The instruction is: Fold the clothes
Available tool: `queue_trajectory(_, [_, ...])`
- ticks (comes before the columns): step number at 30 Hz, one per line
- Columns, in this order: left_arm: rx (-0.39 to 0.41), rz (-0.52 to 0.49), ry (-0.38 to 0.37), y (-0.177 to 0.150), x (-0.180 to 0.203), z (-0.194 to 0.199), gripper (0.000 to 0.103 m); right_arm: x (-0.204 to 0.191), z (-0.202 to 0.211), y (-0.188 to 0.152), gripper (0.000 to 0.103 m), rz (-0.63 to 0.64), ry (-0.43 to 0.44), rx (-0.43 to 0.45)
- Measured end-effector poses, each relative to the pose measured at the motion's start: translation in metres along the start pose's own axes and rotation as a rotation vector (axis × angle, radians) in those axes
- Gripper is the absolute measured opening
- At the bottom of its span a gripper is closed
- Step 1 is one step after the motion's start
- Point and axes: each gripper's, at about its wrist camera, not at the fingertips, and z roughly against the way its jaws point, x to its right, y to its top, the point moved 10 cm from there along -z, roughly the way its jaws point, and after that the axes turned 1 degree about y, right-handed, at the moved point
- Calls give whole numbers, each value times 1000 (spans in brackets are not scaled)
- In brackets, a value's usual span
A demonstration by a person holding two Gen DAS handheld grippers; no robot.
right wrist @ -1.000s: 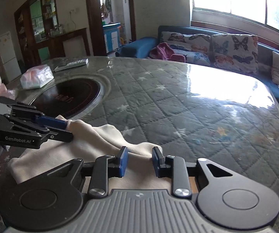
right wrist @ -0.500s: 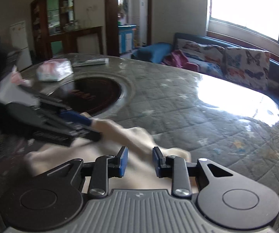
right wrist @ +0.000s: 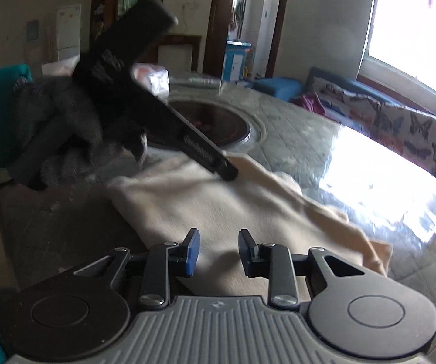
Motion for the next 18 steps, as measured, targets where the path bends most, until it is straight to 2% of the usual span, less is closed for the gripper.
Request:
queue_trajectory(2, [2,2,4,0,0,0,40,0,0,5,28,-20,8,18])
queue_trajectory(6, [2,0,8,-1,0,2,41,-5,-14,-7,28,-7,9,-30])
queue_trajectory(14, [28,8,18,-2,-3,17,45,-15,-4,14,27,32,31,20])
queue_trajectory(18, [29,8,36,-6,-9,22,45,-25,-19,10,27,30,71,-5])
